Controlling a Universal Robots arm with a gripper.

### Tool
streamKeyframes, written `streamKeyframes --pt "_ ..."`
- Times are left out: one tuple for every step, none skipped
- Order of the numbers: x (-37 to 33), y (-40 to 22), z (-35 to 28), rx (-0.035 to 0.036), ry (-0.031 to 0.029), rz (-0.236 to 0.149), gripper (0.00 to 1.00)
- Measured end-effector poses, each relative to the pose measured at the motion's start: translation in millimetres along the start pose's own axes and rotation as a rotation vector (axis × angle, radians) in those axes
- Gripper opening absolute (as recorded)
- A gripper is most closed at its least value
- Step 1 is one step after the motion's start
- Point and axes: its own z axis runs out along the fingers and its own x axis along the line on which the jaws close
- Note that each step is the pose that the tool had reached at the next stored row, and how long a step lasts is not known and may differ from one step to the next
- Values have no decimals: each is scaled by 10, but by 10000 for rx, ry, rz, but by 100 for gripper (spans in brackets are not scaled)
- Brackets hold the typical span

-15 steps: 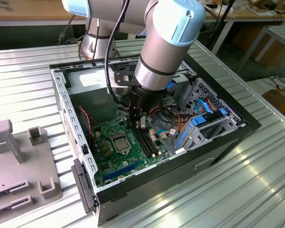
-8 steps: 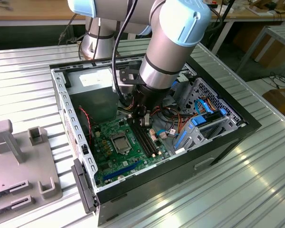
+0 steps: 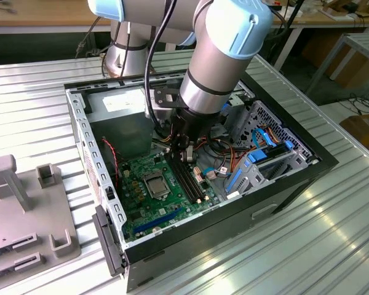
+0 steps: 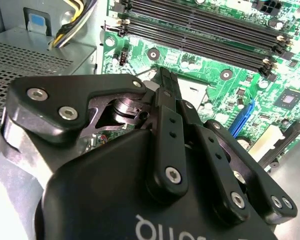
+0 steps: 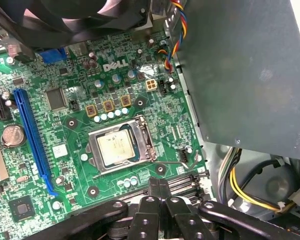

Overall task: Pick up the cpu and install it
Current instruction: 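Install the first cpu locking lever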

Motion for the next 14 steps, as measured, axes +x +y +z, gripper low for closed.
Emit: streamKeyframes --pt "0 0 0 1 1 -1 11" --pt "0 0 0 1 1 -2 11" --pt "0 0 0 1 2 -2 11" --pt "-1 0 0 1 2 -1 11" --pt "-3 0 0 1 1 -3 11" --pt "-6 1 0 1 1 -4 11" --pt "-6 1 0 0 1 -4 11" --pt "-6 1 0 0 1 -4 11" --pt "-6 2 0 0 1 -3 11" --pt "-6 1 0 1 1 -3 11" --pt "-6 1 0 1 1 -4 11" --pt "-6 1 0 0 1 -4 11" --pt "-6 1 1 1 1 -4 11" --pt "-7 1 0 1 1 -4 11"
